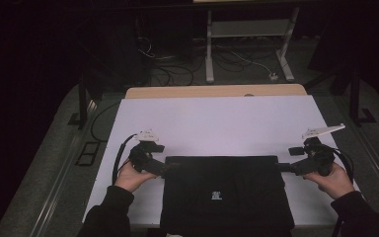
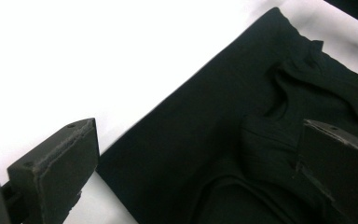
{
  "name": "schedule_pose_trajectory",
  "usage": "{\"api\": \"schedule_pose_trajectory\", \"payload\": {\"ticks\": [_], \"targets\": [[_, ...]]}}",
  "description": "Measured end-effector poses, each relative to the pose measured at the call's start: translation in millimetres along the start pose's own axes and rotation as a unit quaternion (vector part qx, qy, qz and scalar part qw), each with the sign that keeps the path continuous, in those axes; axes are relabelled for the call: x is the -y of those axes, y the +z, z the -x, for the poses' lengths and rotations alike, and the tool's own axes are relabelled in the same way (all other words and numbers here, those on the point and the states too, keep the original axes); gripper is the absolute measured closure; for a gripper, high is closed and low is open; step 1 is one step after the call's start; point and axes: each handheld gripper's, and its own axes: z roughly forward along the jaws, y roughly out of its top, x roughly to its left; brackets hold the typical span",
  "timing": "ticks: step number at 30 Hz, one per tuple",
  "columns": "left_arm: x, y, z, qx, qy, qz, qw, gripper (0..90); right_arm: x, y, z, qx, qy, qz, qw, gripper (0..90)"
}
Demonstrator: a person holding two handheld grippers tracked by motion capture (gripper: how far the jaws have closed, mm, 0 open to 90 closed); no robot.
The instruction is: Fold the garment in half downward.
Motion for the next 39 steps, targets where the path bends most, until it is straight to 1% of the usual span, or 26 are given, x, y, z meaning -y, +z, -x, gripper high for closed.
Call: {"api": "schedule_pose_trajectory", "payload": {"ticks": [1,2,3,4,5,6,8,11,13,14,15,16,19,22,23,26,31,32,34,39], "targets": [[0.5,1.6,-2.3,0.001,-0.006,0.001,1.0000,0.0,-0.4,0.9,1.2,-0.001,0.001,0.001,1.0000,0.0],[0.8,2.6,-4.4,0.005,-0.009,0.002,0.9999,0.0,-0.9,1.8,2.2,0.000,0.003,0.002,1.0000,0.0],[0.8,2.6,-4.4,0.005,-0.009,0.002,0.9999,0.0,-1.1,2.6,3.0,0.001,0.002,0.002,1.0000,0.0],[2.1,4.5,-10.7,0.018,-0.016,0.002,0.9997,0.0,-1.6,3.3,3.9,0.000,0.004,0.001,1.0000,0.0],[2.1,4.5,-10.7,0.018,-0.016,0.002,0.9997,0.0,-1.7,4.2,4.9,0.001,0.002,0.001,1.0000,0.0],[3.7,6.9,-16.1,0.013,-0.021,0.001,0.9997,0.0,-1.9,5.5,6.0,0.003,0.001,0.000,1.0000,0.0],[5.2,8.2,-20.1,0.008,-0.026,0.001,0.9996,0.0,-2.2,7.3,7.4,0.005,0.000,-0.001,1.0000,0.0],[6.3,8.3,-23.4,0.006,-0.027,0.003,0.9996,0.0,-2.7,9.7,9.4,0.011,-0.001,-0.002,0.9999,0.0],[8.5,7.8,-29.4,0.020,-0.037,0.012,0.9990,0.0,-3.0,11.8,11.9,0.012,-0.002,-0.003,0.9999,0.0],[8.5,7.8,-29.4,0.020,-0.037,0.012,0.9990,0.0,-3.1,13.0,13.5,0.013,-0.001,-0.004,0.9999,0.0],[9.9,8.2,-32.7,0.021,-0.042,0.011,0.9988,0.0,-3.1,14.1,14.6,0.015,0.001,-0.004,0.9999,0.0],[9.9,8.2,-32.7,0.021,-0.042,0.011,0.9988,0.0,-3.2,15.0,15.7,0.017,0.003,-0.003,0.9998,0.0],[12.9,11.8,-38.4,0.013,-0.045,0.003,0.9989,0.0,-3.1,17.0,19.1,0.020,0.006,-0.006,0.9998,0.0],[13.7,13.4,-40.5,0.010,-0.048,0.001,0.9988,0.0,-3.1,20.2,22.9,0.023,0.008,-0.012,0.9996,0.0],[14.5,15.1,-43.4,0.008,-0.051,-0.001,0.9987,0.0,-3.2,21.4,23.9,0.024,0.009,-0.013,0.9996,0.0],[15.1,16.7,-45.4,0.008,-0.054,-0.002,0.9985,0.0,-3.6,23.6,25.9,0.026,0.011,-0.016,0.9995,0.0],[16.6,22.3,-47.7,0.008,-0.053,-0.013,0.9985,0.0,-3.6,28.2,31.7,0.026,0.010,-0.017,0.9995,0.0],[17.0,24.3,-47.3,0.008,-0.052,-0.018,0.9985,0.0,-3.4,28.9,34.1,0.027,0.013,-0.020,0.9994,0.7],[17.1,25.2,-47.3,0.010,-0.051,-0.021,0.9984,0.0,-2.9,29.3,36.4,0.027,0.014,-0.018,0.9994,2.6],[17.6,24.3,-47.0,0.018,-0.051,-0.021,0.9983,1.3,-1.7,29.9,40.2,0.026,0.021,-0.017,0.9993,4.1]]}}
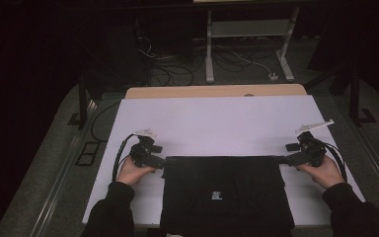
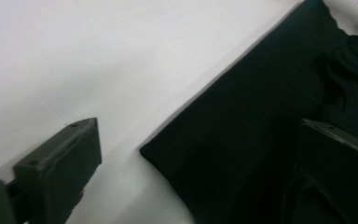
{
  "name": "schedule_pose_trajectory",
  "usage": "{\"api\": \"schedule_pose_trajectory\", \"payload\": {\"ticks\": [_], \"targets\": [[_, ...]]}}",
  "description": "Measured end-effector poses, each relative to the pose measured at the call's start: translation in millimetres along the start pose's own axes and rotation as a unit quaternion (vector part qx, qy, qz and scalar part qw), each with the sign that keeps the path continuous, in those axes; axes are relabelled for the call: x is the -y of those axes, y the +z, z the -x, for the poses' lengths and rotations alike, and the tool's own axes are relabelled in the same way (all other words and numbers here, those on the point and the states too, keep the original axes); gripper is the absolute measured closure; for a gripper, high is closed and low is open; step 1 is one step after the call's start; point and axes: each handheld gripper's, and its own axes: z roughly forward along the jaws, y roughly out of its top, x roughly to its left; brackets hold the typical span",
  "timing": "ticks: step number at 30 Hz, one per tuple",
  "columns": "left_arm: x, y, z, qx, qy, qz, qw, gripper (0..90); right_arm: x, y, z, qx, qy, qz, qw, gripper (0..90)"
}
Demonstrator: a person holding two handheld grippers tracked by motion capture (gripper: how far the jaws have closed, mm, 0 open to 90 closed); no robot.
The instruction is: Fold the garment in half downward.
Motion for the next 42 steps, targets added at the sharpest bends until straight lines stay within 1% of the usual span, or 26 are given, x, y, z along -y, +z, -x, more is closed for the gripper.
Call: {"api": "schedule_pose_trajectory", "payload": {"ticks": [1,2,4,6,10,11,12,14,15,16,17,18,20,21,22,24,28,29,30,31,35,36,37,39,40,42], "targets": [[0.2,0.0,-0.3,0.000,0.000,-0.001,1.0000,4.0,0.8,1.1,2.0,0.001,0.002,-0.001,1.0000,5.7],[0.6,0.1,-0.7,0.001,-0.003,-0.003,1.0000,4.9,1.0,1.5,2.8,0.001,0.006,-0.003,1.0000,6.9],[1.3,0.5,-1.7,0.004,-0.004,-0.007,1.0000,7.4,1.8,3.0,3.9,0.002,0.002,-0.004,1.0000,10.4],[1.7,2.0,-2.3,0.006,-0.001,-0.012,0.9999,9.7,1.9,4.4,4.2,0.001,0.002,-0.007,1.0000,13.7],[2.2,4.2,-3.4,0.003,-0.003,-0.017,0.9998,12.9,1.5,6.9,4.2,0.001,-0.001,-0.011,0.9999,17.2],[2.5,5.0,-4.0,0.002,-0.006,-0.017,0.9998,13.4,1.2,8.4,4.6,0.003,-0.004,-0.010,0.9999,21.9],[2.7,5.2,-4.9,0.000,-0.003,-0.019,0.9998,13.4,1.2,8.4,4.6,0.003,-0.004,-0.010,0.9999,21.9],[3.4,5.0,-6.1,0.001,-0.004,-0.022,0.9997,15.2,0.8,9.4,4.9,0.001,-0.002,-0.010,1.0000,25.3],[3.7,4.6,-6.2,-0.009,-0.002,-0.023,0.9997,20.8,0.6,10.6,6.3,0.000,-0.004,-0.012,0.9999,30.7],[3.7,4.6,-6.2,-0.009,-0.002,-0.023,0.9997,26.5,0.7,11.6,6.9,0.000,-0.001,-0.012,0.9999,32.8],[4.0,4.9,-7.0,-0.017,-0.009,-0.020,0.9996,30.2,0.8,12.4,7.8,-0.001,0.000,-0.013,0.9999,36.8],[4.1,4.7,-8.0,-0.019,-0.006,-0.019,0.9996,32.8,0.7,13.3,8.7,0.001,0.001,-0.014,0.9999,40.3],[4.2,4.9,-8.2,-0.023,-0.010,-0.016,0.9996,38.9,0.5,14.9,9.5,0.010,0.008,-0.013,0.9998,44.9],[4.2,4.9,-8.2,-0.023,-0.010,-0.016,0.9996,40.2,0.5,14.9,9.5,0.010,0.008,-0.013,0.9998,44.9],[4.1,4.8,-8.5,-0.023,-0.008,-0.017,0.9996,41.6,0.3,14.8,10.4,0.004,0.010,-0.013,0.9999,48.8],[3.9,5.4,-8.8,-0.026,-0.007,-0.016,0.9995,45.3,0.2,15.1,11.2,0.000,0.012,-0.011,0.9999,53.5],[3.8,6.5,-9.1,-0.023,-0.007,-0.015,0.9996,48.3,0.6,16.9,12.0,-0.009,0.013,-0.016,0.9997,57.1],[3.8,7.2,-8.8,-0.019,-0.009,-0.013,0.9997,50.1,0.5,18.0,11.9,-0.008,0.015,-0.019,0.9997,59.8],[3.7,7.7,-8.4,-0.017,-0.006,-0.016,0.9997,50.1,0.5,18.0,11.9,-0.008,0.015,-0.019,0.9997,59.8],[3.6,7.9,-8.1,-0.018,-0.005,-0.017,0.9997,51.7,0.6,18.4,11.7,-0.008,0.014,-0.020,0.9997,61.6],[3.3,8.7,-7.0,-0.020,-0.006,-0.021,0.9996,59.2,0.6,19.4,11.6,-0.026,0.015,-0.024,0.9993,71.6],[3.3,8.7,-7.0,-0.020,-0.006,-0.021,0.9996,61.0,0.6,19.4,11.6,-0.026,0.015,-0.024,0.9993,71.6],[3.3,8.9,-6.9,-0.024,-0.005,-0.023,0.9994,63.5,0.6,19.5,11.0,-0.027,0.012,-0.024,0.9993,74.9],[3.4,9.7,-6.0,-0.026,-0.005,-0.023,0.9994,67.5,0.4,19.9,10.6,-0.032,0.012,-0.024,0.9991,78.4],[3.4,9.9,-5.3,-0.028,0.001,-0.028,0.9992,71.0,0.4,20.1,10.5,-0.034,0.010,-0.025,0.9990,80.4],[3.2,10.5,-4.2,-0.028,0.003,-0.031,0.9991,77.5,0.4,20.5,10.8,-0.038,0.009,-0.026,0.9989,81.4]]}}
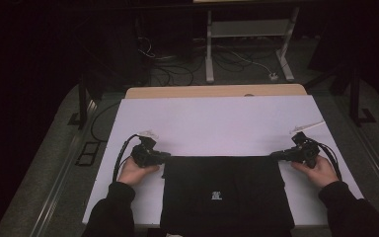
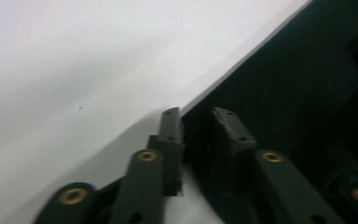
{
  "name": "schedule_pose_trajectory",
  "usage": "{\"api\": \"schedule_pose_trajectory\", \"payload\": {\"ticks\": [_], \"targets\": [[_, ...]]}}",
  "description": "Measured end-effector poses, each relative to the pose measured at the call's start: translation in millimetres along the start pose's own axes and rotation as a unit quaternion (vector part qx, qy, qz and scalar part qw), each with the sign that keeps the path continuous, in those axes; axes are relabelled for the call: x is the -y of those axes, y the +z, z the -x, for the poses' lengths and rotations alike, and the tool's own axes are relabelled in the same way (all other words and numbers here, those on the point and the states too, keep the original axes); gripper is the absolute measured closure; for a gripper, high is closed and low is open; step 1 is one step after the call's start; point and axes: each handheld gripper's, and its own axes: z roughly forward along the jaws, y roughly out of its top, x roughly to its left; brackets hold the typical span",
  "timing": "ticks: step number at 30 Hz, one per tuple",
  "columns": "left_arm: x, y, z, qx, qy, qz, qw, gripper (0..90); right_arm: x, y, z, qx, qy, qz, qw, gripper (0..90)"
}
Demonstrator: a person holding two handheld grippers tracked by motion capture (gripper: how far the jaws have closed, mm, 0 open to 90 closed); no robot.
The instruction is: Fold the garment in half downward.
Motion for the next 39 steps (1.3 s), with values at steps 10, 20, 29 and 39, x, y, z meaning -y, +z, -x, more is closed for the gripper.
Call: {"api": "schedule_pose_trajectory", "payload": {"ticks": [10,20,29,39], "targets": [[-3.9,0.2,6.6,-0.009,0.026,-0.023,0.9993,85.4,-0.4,0.1,-3.3,0.000,-0.002,-0.010,0.9999,86.7],[-7.3,-2.7,17.3,-0.059,0.054,-0.026,0.9965,85.9,-1.8,-5.9,-8.1,0.018,0.005,0.001,0.9998,87.1],[-8.9,-4.3,16.7,-0.087,0.048,-0.018,0.9949,85.9,-7.0,-7.8,-13.7,0.065,0.008,0.012,0.9978,87.3],[-22.7,-13.7,14.8,-0.114,0.044,0.001,0.9925,85.9,-16.3,-13.7,-16.4,0.092,0.006,0.026,0.9954,87.2]]}}
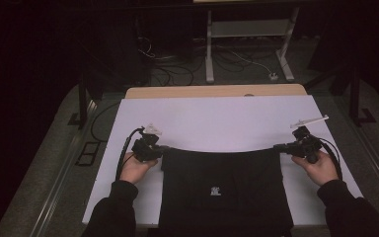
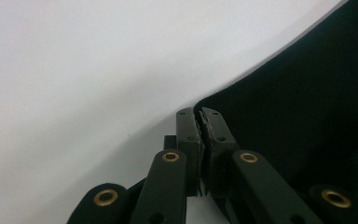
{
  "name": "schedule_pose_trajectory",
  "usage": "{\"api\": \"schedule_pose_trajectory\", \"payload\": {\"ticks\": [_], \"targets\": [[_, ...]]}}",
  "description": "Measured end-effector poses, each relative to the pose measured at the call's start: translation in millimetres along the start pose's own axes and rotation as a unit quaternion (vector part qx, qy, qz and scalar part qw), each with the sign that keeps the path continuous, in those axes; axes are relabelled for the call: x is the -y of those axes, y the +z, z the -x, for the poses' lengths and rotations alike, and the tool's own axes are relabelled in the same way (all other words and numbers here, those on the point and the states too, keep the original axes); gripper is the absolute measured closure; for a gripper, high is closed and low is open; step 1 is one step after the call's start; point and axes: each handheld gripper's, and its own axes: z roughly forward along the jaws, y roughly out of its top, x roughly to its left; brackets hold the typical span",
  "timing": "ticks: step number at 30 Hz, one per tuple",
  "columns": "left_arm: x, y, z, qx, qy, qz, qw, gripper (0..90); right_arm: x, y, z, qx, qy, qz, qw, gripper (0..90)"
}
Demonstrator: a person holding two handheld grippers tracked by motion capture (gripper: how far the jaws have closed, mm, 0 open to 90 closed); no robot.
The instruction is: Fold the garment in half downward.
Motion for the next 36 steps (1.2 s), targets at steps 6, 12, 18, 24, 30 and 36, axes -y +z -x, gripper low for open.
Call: {"api": "schedule_pose_trajectory", "payload": {"ticks": [6,12,18,24,30,36], "targets": [[-5.6,2.1,-7.2,-0.013,-0.014,0.002,0.9998,85.9,-14.1,-1.3,1.4,0.012,0.007,0.009,0.9999,87.3],[-13.7,5.4,-14.3,-0.025,-0.019,0.000,0.9995,85.9,-29.6,1.3,1.8,0.024,0.002,0.008,0.9997,87.2],[-21.1,3.7,-22.7,-0.029,-0.032,0.008,0.9990,85.8,-45.4,0.7,4.8,0.037,0.005,0.009,0.9993,87.2],[-33.8,1.2,-26.7,-0.035,-0.030,0.007,0.9989,85.8,-53.2,1.3,12.9,0.033,0.025,0.015,0.9990,87.2],[-41.5,-1.6,-27.1,-0.040,-0.028,0.007,0.9988,85.8,-59.1,-4.2,21.9,0.016,0.046,0.029,0.9984,87.2],[-52.1,-4.2,-30.9,-0.044,-0.025,0.009,0.9987,85.8,-67.0,-5.4,22.6,0.022,0.045,0.032,0.9982,87.2]]}}
